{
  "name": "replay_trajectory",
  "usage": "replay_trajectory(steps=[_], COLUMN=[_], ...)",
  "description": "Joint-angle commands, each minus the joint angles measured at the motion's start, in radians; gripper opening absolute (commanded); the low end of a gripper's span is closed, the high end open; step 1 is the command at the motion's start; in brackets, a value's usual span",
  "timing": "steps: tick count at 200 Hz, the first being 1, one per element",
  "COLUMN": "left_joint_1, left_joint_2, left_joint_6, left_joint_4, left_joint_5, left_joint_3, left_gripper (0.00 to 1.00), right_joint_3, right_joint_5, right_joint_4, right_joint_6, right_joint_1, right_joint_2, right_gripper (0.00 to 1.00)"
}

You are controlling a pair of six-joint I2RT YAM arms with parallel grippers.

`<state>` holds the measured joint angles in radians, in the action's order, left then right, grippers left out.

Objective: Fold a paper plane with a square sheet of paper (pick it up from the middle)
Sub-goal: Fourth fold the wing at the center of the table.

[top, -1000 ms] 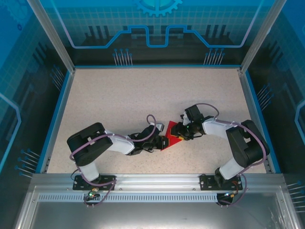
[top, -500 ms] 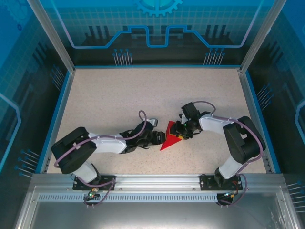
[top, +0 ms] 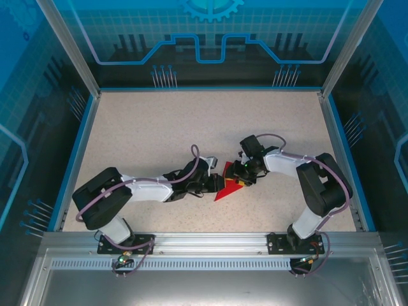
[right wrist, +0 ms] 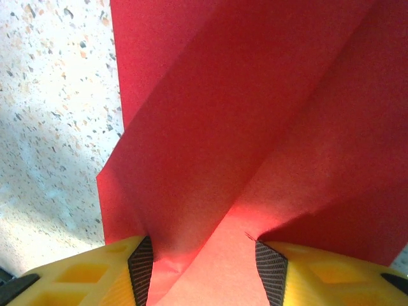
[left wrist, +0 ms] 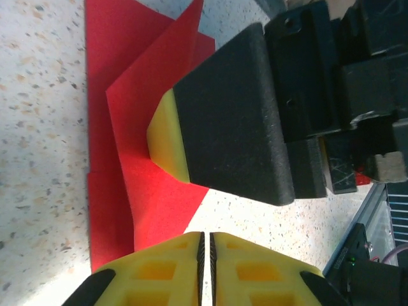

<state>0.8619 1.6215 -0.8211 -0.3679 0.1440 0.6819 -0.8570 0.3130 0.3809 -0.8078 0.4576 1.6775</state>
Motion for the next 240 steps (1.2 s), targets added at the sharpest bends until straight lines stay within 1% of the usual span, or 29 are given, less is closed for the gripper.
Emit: replay_trajectory(steps=[1,11,62,133,240], left_joint_1=[-0.004,-0.004,-0.004,-0.004,-0.004], left_joint_2=[0.045,0.061,0.112,0.127,0.144], left_joint_6=[0.013,0.014,0.018,0.008,0.002], left_joint_4=[0.009,0.021,0.129,0.161,0.167], left_joint_5=[0.059,0.06,-0.01,-0.053,-0.049], left_joint_3=[0.041,0.052,0.096,0.1,0.099], left_gripper=[0.13,0.12,0.07,0.06,0.04], right_joint_3=[0.038,0.038,0.04,0.044,0.015], right_joint_5=[-0.122,-0.12,-0.113,-0.118,-0.132], right_joint_4=[0.08,0.079,0.078,0.079,0.107], right_joint_6=[-0.014,-0.016,-0.013,-0.004,0.007], right_joint_1=[0.015,0.015,0.014,0.014,0.015], right_joint_2=[0.078,0.081,0.085,0.092,0.136], right_gripper=[0.53,0.53,0.53,0.52,0.48])
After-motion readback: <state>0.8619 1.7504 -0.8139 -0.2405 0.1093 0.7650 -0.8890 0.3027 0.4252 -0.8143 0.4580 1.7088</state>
